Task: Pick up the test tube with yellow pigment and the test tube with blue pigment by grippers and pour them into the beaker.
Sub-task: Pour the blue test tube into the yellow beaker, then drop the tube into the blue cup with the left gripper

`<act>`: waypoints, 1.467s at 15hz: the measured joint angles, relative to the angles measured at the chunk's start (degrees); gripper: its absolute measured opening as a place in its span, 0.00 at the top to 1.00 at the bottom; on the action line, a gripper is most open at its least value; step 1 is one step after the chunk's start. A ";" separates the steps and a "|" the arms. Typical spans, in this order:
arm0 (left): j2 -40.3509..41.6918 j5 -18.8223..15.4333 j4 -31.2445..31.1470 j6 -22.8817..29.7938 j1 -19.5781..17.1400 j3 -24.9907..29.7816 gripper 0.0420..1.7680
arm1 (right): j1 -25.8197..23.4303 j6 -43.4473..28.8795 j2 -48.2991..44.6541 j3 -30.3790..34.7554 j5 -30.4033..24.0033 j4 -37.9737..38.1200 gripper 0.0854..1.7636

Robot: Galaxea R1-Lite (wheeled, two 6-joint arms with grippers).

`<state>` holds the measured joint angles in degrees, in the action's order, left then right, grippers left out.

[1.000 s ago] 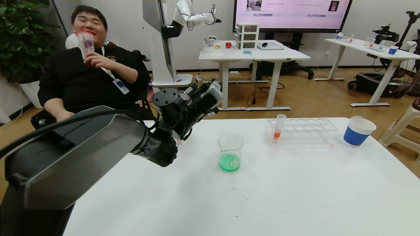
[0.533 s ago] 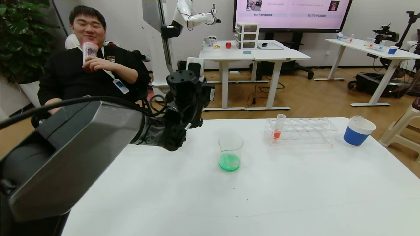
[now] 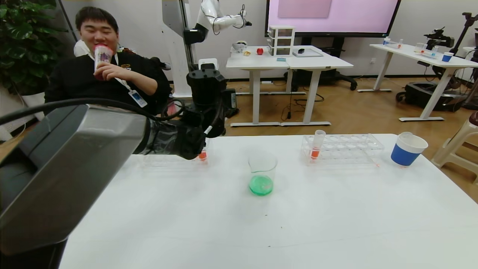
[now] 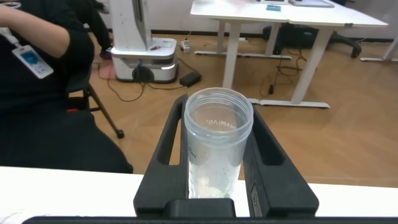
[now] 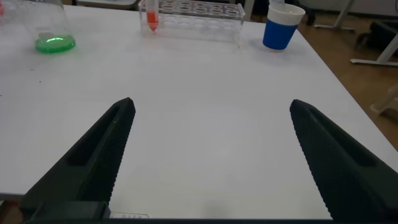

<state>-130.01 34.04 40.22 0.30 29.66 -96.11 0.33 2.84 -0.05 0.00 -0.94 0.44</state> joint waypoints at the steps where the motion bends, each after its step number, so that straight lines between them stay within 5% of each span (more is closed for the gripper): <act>1: 0.68 -0.20 0.00 0.02 -1.27 1.29 0.73 | 0.00 0.00 0.00 0.00 0.00 -0.02 0.02; 5: 4.74 -2.69 1.18 0.32 -10.86 9.18 0.73 | 0.00 0.00 0.00 0.00 0.01 -0.02 0.02; 9: 9.47 -10.92 7.16 0.40 -22.58 19.13 0.73 | 0.00 0.00 0.00 0.00 0.00 0.00 0.02; 13: 11.39 -15.24 9.03 2.47 -31.91 23.70 0.73 | 0.00 0.00 0.00 0.00 0.00 0.00 0.02; 18: 9.89 -15.80 10.52 3.02 -38.58 24.23 0.73 | 0.00 0.00 0.00 0.00 -0.02 0.00 0.02; 22: 7.46 -15.60 12.87 2.96 -39.80 24.23 0.73 | 0.00 0.00 0.00 0.00 0.00 -0.02 0.02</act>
<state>-122.55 18.43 53.09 3.27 -10.14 -71.88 0.33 2.84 -0.05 0.00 -0.94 0.41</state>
